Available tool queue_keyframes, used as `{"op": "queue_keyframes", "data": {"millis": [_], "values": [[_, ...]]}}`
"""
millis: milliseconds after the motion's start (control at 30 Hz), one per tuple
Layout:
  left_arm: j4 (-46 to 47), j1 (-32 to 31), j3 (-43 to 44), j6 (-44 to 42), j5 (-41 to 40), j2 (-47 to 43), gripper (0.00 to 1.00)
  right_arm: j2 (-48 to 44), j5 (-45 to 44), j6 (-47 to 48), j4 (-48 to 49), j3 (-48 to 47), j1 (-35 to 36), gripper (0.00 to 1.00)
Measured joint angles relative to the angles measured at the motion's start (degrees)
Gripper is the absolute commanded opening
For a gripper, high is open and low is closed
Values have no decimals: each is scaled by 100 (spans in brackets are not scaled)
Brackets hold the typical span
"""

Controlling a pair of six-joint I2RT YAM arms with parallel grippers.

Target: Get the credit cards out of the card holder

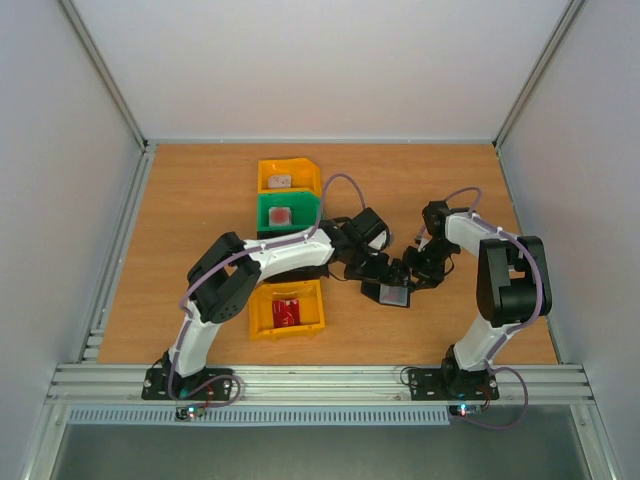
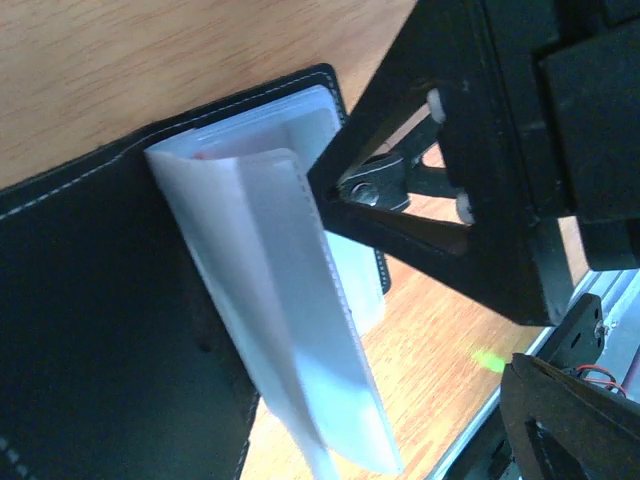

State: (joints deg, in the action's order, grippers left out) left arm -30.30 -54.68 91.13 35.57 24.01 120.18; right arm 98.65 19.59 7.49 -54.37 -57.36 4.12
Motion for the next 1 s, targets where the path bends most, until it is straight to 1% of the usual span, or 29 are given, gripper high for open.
{"op": "queue_keyframes", "data": {"millis": [67,100,167,200,233,267,300,333,400,433,467,533,600,633,667,700,733,900,1000], "values": [[66,-9,0,-17,24,0,94,0,133,-44,42,0,0,55],[85,-11,-13,-20,28,0,88,0,195,-72,61,0,0,55],[173,-11,-81,-17,76,-2,67,0,278,-127,105,0,0,55],[227,-11,-140,15,107,-2,59,0,317,-149,131,0,0,55],[302,-9,-232,37,146,-2,52,0,345,-166,149,0,0,55],[387,-4,-348,79,210,-4,48,0,382,-188,175,0,0,55],[494,7,-481,133,291,-4,47,0,424,-208,212,7,0,54],[577,17,-595,229,352,-4,49,0,459,-225,247,17,0,54],[691,39,-809,358,428,-2,55,0,516,-256,269,39,0,53],[680,46,-852,402,426,-2,55,0,533,-271,271,44,0,53],[662,52,-857,409,409,-2,53,0,544,-289,271,46,0,53],[629,72,-793,426,343,-2,42,-4,564,-328,273,46,15,53],[573,85,-671,374,254,-2,25,-13,584,-356,275,48,37,53],[566,103,-623,315,221,-2,20,-28,595,-367,280,59,46,53],[560,105,-588,352,197,-2,11,-48,599,-376,280,70,50,53],[551,118,-573,330,160,-2,4,-74,599,-382,275,83,50,53],[527,133,-570,302,125,-2,1,-103,597,-385,267,90,50,53],[411,190,-581,251,20,-2,0,-221,538,-382,125,35,57,54],[407,199,-605,247,0,-2,0,-334,367,-358,-162,-232,57,53]]}}
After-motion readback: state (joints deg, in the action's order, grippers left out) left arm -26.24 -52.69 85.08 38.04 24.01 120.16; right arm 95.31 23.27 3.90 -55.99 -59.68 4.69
